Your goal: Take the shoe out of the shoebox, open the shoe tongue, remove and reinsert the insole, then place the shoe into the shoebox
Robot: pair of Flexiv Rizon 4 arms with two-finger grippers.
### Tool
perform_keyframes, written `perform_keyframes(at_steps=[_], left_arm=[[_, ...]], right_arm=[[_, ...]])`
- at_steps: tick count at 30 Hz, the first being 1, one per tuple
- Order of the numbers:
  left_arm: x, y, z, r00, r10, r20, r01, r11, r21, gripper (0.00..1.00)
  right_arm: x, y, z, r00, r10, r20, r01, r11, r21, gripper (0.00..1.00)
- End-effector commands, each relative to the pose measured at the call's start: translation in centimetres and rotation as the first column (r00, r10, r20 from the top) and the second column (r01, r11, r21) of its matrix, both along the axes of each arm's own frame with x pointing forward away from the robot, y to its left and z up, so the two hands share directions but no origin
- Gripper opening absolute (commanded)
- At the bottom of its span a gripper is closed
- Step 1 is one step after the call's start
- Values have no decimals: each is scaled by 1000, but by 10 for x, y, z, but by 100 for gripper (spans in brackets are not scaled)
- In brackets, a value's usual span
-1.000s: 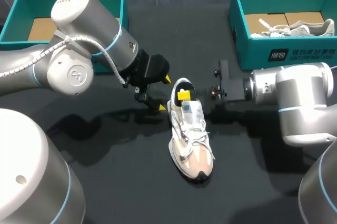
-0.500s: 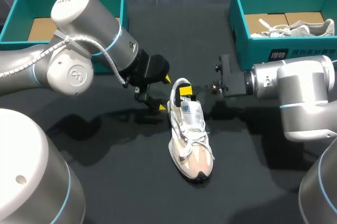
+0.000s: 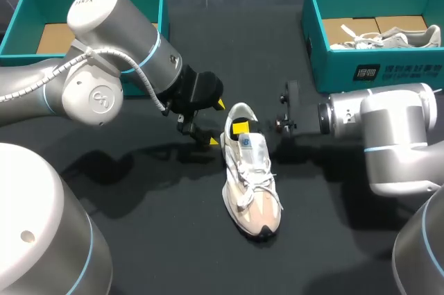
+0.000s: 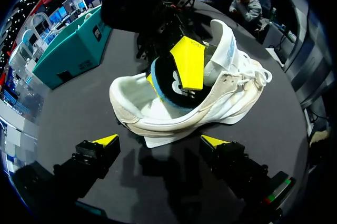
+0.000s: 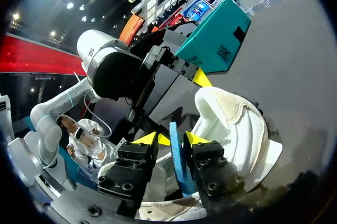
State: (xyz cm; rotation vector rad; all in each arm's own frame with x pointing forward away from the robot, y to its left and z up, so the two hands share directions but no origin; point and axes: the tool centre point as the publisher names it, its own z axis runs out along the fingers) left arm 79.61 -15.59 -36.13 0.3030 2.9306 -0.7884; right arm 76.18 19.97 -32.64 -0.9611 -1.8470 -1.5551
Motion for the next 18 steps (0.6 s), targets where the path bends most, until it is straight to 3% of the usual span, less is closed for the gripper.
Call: perform_keyframes(at_steps=[1, 6, 8, 10, 18], left_arm=[[0, 0, 0, 1000, 0, 1, 0, 1000, 2, 100], [0, 0, 0, 1000, 0, 1, 0, 1000, 2, 100], [0, 0, 0, 1000, 0, 1, 0, 1000, 2, 100], [0, 0, 0, 1000, 0, 1, 0, 1000, 2, 100], [0, 0, 0, 1000, 0, 1, 0, 1000, 2, 100]], right_arm=[[2, -2, 11, 1000, -1, 13, 1, 999, -35, 45], [7, -4, 19, 1000, 2, 29, 0, 998, -58, 38], [9, -5, 20, 1000, 1, 30, 0, 998, -59, 24], [13, -7, 19, 1000, 1, 25, 0, 998, -58, 0], [10, -5, 0, 999, -6, -46, 4, 999, -42, 0]])
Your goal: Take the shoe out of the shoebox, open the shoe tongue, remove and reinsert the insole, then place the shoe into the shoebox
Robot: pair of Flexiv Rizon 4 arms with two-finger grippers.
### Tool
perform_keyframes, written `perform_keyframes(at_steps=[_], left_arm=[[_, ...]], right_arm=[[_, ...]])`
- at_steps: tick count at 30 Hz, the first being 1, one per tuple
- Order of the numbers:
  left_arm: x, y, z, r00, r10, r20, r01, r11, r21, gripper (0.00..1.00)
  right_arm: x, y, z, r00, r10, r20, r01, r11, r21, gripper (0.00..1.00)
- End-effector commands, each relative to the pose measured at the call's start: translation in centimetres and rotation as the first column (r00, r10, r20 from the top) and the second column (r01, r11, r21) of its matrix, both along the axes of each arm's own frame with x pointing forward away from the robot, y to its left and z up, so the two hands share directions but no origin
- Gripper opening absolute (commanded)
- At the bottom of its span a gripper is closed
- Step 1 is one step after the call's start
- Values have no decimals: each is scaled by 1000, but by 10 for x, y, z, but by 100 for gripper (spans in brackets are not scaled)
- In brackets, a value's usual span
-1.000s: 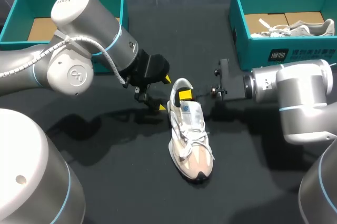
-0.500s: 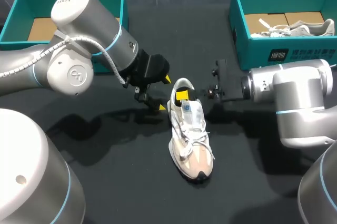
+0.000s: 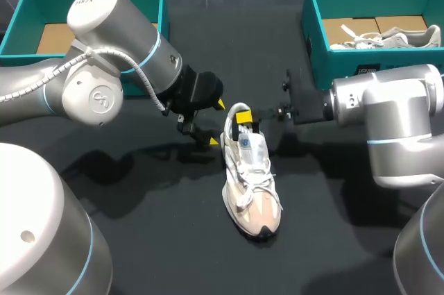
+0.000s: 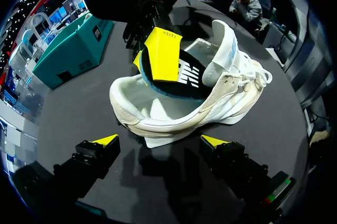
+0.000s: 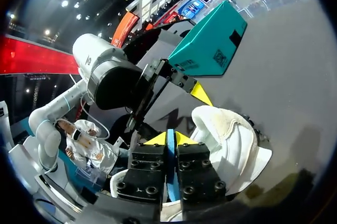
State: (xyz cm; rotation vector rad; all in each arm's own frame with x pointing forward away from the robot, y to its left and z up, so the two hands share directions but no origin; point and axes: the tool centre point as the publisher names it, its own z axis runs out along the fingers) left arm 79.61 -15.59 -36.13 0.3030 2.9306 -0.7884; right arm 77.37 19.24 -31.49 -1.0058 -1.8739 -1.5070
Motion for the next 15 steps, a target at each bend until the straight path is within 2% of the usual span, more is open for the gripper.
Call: perform_keyframes(at_steps=[1, 4, 8, 9, 10, 12, 14, 15], left_arm=[[0, 0, 0, 1000, 0, 1, 0, 1000, 2, 100], [0, 0, 0, 1000, 0, 1, 0, 1000, 2, 100], [0, 0, 0, 1000, 0, 1, 0, 1000, 2, 100], [0, 0, 0, 1000, 0, 1, 0, 1000, 2, 100], [0, 0, 0, 1000, 0, 1, 0, 1000, 2, 100], [0, 0, 0, 1000, 0, 1, 0, 1000, 2, 100], [-1, 0, 1, 1000, -2, 2, 2, 1000, 2, 100], [-1, 1, 1, 1000, -4, 2, 4, 1000, 1, 100]], right_arm=[[-5, 3, -14, 999, 2, -37, -2, 1000, 5, 0], [-10, 4, -16, 999, -5, -51, 5, 1000, 1, 0], [-12, 3, -9, 999, -19, -36, 18, 1000, -11, 0], [-12, 2, -7, 999, -21, -29, 20, 1000, -14, 9], [-12, 2, -4, 1000, -20, -23, 20, 1000, -16, 29], [-11, 1, -2, 1000, -19, -17, 19, 1000, -19, 47], [-9, 0, -1, 1000, -16, -14, 16, 1000, -23, 53], [-8, -1, 0, 1000, -15, -14, 15, 1000, -26, 59]])
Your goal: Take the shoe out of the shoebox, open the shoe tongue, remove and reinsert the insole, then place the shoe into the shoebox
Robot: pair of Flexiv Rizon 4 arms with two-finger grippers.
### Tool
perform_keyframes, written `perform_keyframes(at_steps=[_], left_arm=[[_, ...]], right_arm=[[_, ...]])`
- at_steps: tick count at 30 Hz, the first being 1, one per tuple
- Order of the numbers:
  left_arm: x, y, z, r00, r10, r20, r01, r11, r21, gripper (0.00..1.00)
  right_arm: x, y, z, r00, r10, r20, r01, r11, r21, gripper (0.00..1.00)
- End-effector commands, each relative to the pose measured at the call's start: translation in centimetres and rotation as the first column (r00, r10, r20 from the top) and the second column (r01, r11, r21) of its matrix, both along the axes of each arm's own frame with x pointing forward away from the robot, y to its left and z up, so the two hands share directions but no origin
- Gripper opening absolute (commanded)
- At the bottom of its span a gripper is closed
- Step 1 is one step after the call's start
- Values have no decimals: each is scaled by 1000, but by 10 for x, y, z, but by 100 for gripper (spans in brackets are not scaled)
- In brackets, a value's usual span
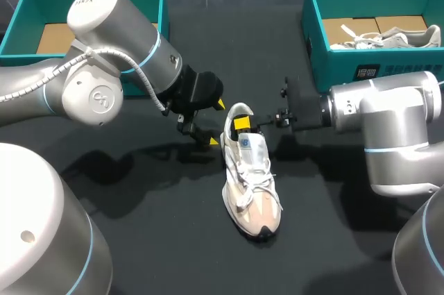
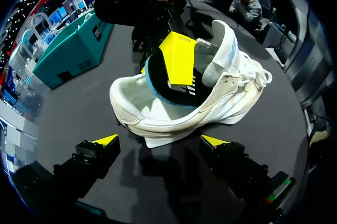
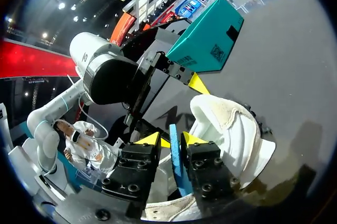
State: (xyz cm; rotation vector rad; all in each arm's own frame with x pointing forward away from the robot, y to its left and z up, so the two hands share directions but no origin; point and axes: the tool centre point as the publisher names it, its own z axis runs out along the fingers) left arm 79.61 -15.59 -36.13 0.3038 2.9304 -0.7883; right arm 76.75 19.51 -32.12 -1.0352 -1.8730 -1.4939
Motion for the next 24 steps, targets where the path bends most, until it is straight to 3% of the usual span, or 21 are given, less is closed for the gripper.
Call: perform_keyframes(at_steps=[1, 24], left_arm=[[0, 2, 2, 1000, -7, -1, 7, 1000, 0, 100], [12, 42, 25, 999, -51, 15, 51, 999, 16, 100]], right_arm=[[-1, -5, 6, 1000, 1, 0, -1, 1000, -16, 63], [-1, -33, 26, 1000, -9, -25, 6, 995, -99, 54]])
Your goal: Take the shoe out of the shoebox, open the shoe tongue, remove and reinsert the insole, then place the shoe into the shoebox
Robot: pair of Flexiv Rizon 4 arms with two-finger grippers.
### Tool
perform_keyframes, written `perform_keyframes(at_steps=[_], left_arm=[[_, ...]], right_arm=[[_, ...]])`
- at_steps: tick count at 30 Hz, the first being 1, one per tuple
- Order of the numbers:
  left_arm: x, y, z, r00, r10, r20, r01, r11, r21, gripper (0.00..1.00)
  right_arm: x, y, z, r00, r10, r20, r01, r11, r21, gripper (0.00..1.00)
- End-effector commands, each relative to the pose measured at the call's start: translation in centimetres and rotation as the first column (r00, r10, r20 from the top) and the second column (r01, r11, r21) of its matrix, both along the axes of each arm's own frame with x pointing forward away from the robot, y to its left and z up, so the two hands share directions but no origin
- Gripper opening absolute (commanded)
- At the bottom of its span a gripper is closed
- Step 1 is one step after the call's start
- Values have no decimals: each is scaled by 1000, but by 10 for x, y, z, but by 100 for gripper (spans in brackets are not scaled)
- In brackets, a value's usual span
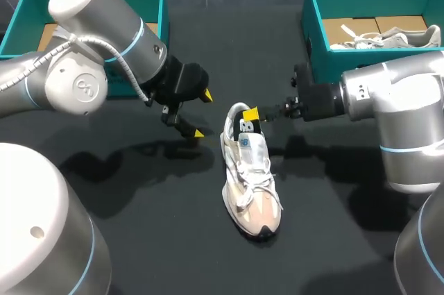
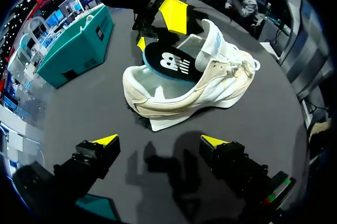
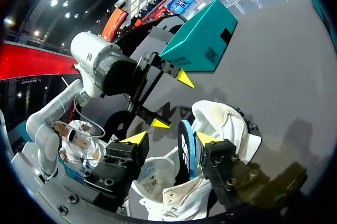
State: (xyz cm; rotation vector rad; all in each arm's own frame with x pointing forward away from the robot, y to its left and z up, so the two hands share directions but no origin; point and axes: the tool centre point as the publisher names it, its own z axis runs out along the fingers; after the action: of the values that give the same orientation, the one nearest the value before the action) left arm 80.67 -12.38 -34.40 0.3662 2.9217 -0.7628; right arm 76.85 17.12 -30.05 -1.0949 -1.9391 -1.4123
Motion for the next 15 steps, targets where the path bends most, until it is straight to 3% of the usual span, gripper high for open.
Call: perform_keyframes(at_steps=[1, 15], left_arm=[[3, 13, 9, 1000, -23, -4, 23, 1000, 2, 100], [21, 63, 32, 988, -155, 19, 154, 987, 48, 100]], right_arm=[[-2, -13, 6, 1000, -2, -10, 2, 1000, -9, 54], [9, -52, 9, 995, -52, -90, 47, 997, -57, 50]])
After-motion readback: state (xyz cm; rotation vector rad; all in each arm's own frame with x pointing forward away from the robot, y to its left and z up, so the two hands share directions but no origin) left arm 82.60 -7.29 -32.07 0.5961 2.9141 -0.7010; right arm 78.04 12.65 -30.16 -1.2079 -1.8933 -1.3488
